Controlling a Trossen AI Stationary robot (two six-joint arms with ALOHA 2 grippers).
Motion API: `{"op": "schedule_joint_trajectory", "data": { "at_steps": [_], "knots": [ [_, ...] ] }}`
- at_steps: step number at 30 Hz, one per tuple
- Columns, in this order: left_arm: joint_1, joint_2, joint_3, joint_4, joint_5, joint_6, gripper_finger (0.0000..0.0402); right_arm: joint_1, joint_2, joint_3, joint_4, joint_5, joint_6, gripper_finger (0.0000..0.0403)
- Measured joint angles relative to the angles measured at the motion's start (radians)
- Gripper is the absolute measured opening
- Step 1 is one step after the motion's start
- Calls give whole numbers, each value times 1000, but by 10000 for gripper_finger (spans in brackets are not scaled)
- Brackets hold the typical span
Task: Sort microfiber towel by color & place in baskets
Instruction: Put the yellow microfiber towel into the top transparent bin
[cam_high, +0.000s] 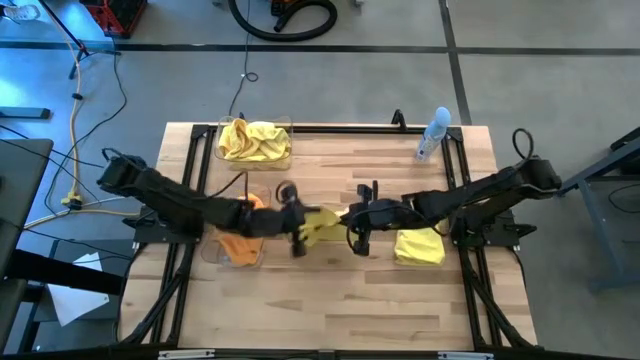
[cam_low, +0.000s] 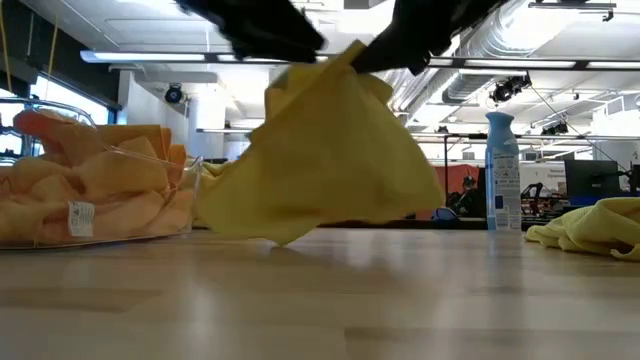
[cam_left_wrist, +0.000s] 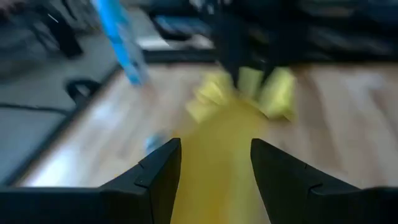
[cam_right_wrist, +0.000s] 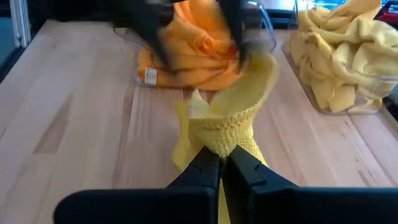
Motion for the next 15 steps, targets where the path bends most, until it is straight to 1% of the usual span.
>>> {"op": "schedule_joint_trajectory", "data": {
  "at_steps": [2,4,8,11,13,15],
  "knots": [
    [43,25,0,82,3,56,183,-3,0,-7,-3,0,-4,0],
    [75,38,2,115,44,86,183,-4,0,-7,-15,0,-8,0],
    [126,79,35,112,165,83,183,-8,0,-7,20,-1,-64,0],
    [144,124,79,100,249,92,183,-22,0,-9,5,-5,-76,0],
    [149,156,107,86,269,108,183,-37,0,-11,-21,-14,-75,0],
    [149,178,132,58,268,113,183,-49,1,-13,-43,-22,-71,0]
  ]
}}
